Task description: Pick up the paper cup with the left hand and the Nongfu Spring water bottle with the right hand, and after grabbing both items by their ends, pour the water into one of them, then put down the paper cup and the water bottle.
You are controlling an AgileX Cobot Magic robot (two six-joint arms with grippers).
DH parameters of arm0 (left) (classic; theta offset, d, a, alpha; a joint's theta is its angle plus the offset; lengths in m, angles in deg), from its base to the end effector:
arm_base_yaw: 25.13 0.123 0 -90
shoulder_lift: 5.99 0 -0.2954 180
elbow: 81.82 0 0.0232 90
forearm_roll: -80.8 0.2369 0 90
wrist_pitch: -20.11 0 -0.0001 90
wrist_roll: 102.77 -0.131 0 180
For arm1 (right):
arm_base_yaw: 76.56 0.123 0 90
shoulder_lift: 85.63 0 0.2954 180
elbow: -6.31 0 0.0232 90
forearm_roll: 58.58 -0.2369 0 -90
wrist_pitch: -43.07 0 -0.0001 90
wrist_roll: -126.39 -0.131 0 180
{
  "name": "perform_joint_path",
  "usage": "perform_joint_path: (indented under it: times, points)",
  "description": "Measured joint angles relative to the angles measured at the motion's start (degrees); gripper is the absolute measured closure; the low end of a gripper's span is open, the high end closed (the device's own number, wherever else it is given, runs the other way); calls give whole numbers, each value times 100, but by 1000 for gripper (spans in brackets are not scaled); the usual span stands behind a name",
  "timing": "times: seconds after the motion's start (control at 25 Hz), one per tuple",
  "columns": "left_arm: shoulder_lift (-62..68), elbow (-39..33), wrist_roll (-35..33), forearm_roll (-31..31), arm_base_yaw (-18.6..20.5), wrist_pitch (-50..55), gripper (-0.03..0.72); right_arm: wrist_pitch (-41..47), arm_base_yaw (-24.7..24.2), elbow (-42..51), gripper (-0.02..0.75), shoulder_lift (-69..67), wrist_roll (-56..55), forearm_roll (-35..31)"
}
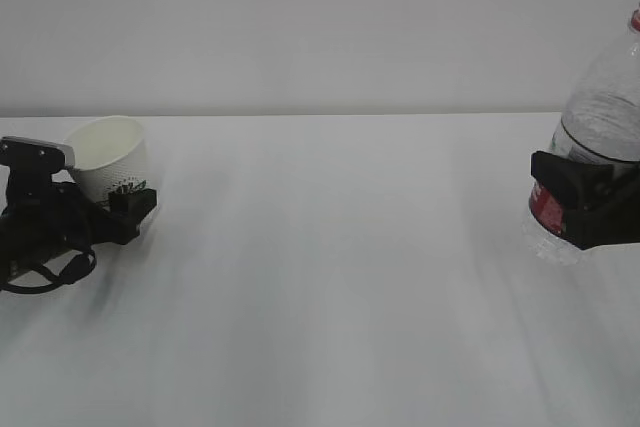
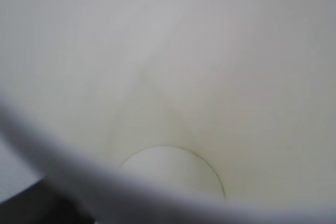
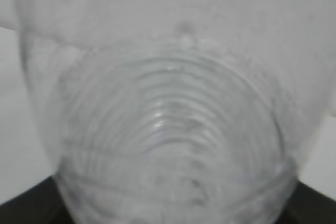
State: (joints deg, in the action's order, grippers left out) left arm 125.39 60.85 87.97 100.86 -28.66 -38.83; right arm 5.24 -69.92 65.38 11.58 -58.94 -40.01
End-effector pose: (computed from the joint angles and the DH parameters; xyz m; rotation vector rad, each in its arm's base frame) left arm 0.3779 -0.0619 0.0711 0.2561 1.9239 -0.3313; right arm 0.2466 0.0544 0.2096 -0.3940 1.7958 0.1456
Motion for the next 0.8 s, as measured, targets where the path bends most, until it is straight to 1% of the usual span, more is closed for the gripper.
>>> perform_joint_path:
  times: [0.2,0.6,0.8]
  points:
    - [0,0,280,417,0,0,146,0,0,0,252,0,0,0]
    - [-466,0,476,1232,0,98,148,0,0,0,252,0,0,0]
    - [-754,0,830,1914,0,159,149,0,0,0,252,0,0,0]
